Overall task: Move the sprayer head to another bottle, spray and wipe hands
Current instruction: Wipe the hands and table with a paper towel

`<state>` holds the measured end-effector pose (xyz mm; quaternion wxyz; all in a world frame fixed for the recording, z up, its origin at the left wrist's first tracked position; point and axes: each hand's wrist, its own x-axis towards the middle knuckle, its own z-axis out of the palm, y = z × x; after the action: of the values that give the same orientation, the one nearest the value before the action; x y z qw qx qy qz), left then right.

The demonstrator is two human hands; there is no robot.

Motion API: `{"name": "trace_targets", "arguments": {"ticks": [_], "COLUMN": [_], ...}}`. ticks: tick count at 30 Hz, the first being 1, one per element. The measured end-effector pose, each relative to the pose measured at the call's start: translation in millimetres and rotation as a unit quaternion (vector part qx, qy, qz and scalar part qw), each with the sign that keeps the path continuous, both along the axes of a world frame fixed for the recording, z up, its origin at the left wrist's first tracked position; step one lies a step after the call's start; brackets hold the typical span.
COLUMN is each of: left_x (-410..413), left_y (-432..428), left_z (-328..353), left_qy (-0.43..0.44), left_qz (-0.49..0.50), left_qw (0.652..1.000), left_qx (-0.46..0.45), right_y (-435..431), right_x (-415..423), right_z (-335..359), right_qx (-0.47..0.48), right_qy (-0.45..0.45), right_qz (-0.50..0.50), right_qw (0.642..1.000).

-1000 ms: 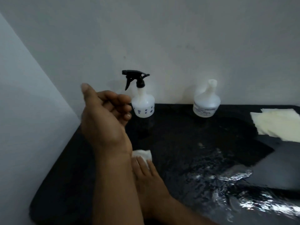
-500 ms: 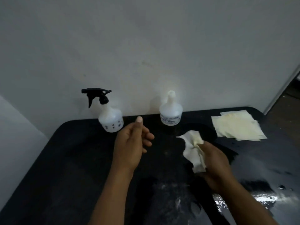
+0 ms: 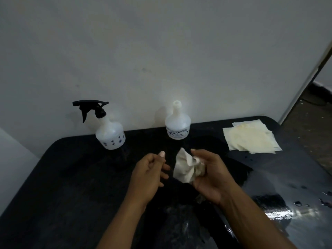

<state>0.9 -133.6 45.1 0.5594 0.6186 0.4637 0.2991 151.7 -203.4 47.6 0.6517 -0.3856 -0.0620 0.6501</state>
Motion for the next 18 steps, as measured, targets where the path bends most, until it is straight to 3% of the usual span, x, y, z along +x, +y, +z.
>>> {"name": "trace_targets", "arguments": {"ticks": [3, 5, 8, 13, 18], "left_x": [15.7, 28.1, 42.2, 47.3, 30.6], "left_y": [-5.4, -11.5, -17.5, -10.6, 5.3], "left_z": [2.8, 5.7, 8.9, 6.3, 2.8], "left_qy": [-0.064, -0.129, -0.144, -0.153, -0.181], "left_qz": [0.035, 0.054, 0.067, 0.128, 0.169], "left_qw": [0.997, 0.987, 0.983, 0.969, 0.961], "left_qx": [-0.032, -0.077, -0.094, -0.144, -0.127], "right_y": [-0.5, -3.3, -9.8, -15.3, -15.3], "right_x": [-4.6, -21.7, -46.2, -51.2, -53.3], "right_z": [3.4, 4.0, -0.3, -2.7, 7.4], "right_qx": [0.053, 0.113, 0.074, 0.091, 0.111], "right_qy": [-0.064, -0.14, -0.281, -0.263, -0.222], "right_qz": [0.0, 0.078, 0.155, 0.195, 0.201], "right_qw": [0.997, 0.981, 0.944, 0.94, 0.948]}}
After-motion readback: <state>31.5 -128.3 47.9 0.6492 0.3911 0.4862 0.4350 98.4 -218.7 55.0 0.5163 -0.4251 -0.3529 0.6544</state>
